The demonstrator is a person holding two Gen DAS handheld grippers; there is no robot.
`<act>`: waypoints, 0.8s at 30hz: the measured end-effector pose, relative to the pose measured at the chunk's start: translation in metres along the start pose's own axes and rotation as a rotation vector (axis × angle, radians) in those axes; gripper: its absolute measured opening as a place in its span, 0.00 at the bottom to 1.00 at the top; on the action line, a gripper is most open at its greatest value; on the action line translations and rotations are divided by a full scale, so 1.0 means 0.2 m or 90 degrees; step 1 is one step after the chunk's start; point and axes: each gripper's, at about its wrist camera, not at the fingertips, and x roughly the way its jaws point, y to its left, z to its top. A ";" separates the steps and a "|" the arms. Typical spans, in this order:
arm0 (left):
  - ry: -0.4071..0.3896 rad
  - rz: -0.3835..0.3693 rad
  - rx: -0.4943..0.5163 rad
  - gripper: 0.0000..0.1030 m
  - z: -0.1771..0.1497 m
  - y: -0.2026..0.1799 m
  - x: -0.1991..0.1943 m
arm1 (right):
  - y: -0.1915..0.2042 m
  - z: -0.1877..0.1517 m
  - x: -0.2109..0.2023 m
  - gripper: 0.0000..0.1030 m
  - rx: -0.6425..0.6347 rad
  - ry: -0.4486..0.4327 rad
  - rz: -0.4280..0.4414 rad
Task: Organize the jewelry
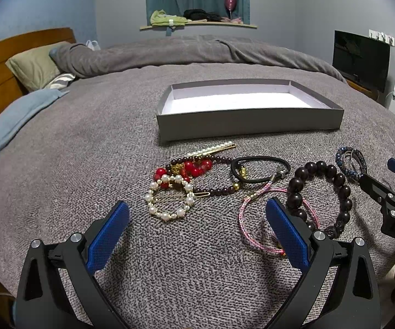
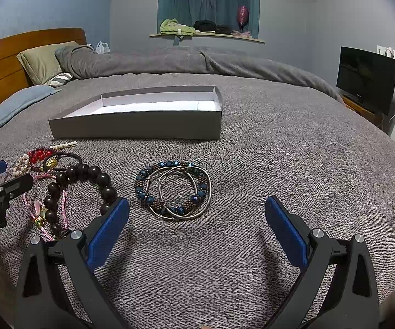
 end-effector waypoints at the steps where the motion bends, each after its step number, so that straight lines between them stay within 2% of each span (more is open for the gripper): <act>1: 0.000 0.000 0.001 0.96 0.00 0.00 0.00 | 0.00 0.00 0.00 0.95 0.000 0.000 0.000; 24: -0.001 0.000 -0.001 0.96 0.00 0.00 0.00 | 0.00 0.00 0.00 0.95 -0.002 0.001 -0.001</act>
